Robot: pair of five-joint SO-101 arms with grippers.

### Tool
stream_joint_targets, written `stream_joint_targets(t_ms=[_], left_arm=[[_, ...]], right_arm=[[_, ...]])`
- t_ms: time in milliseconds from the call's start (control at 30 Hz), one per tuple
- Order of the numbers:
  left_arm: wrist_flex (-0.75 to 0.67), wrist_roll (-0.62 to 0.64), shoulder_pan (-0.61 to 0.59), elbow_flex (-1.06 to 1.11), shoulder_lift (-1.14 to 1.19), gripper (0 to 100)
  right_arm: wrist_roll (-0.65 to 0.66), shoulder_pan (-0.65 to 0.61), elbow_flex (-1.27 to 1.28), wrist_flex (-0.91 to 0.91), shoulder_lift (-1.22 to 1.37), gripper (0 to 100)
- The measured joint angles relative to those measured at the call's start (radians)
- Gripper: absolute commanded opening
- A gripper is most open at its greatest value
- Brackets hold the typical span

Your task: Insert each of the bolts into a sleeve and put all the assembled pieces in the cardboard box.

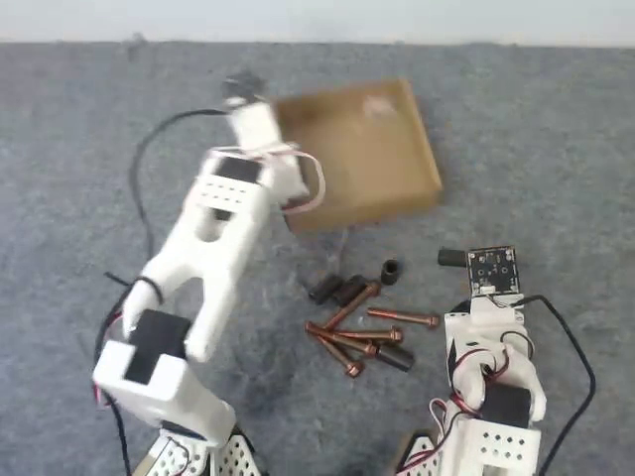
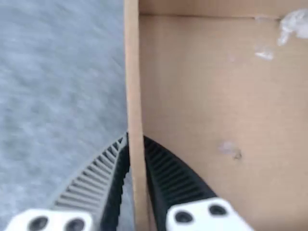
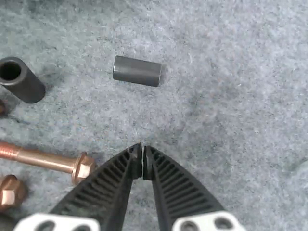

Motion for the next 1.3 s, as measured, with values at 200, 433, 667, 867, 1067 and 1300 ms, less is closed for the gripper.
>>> stream_joint_targets(t_ms=[200, 433, 667, 867, 1067, 1300], left_arm=[[-0.064, 0.029, -0.055, 0.005, -0.008, 1], [-0.256, -0.206, -0.061, 0.153, -0.009, 1], [-0.302, -0.27, -0.061, 0.213, -0.009, 1], [-0.304, -0.265, -0.061, 0.213, -0.008, 1], [-0.304, -0.265, -0.061, 0.169, 0.098, 2], [-0.183, -0.261, -0.061, 0.083, 0.11, 14]], right_arm=[[0.0, 0.0, 0.0, 0.0, 0.0, 0.6], [0.0, 0.0, 0.0, 0.0, 0.0, 0.6], [0.0, 0.0, 0.0, 0.0, 0.0, 0.6], [0.0, 0.0, 0.0, 0.0, 0.0, 0.6], [0.0, 0.0, 0.0, 0.0, 0.0, 0.6], [0.0, 0.0, 0.0, 0.0, 0.0, 0.6]])
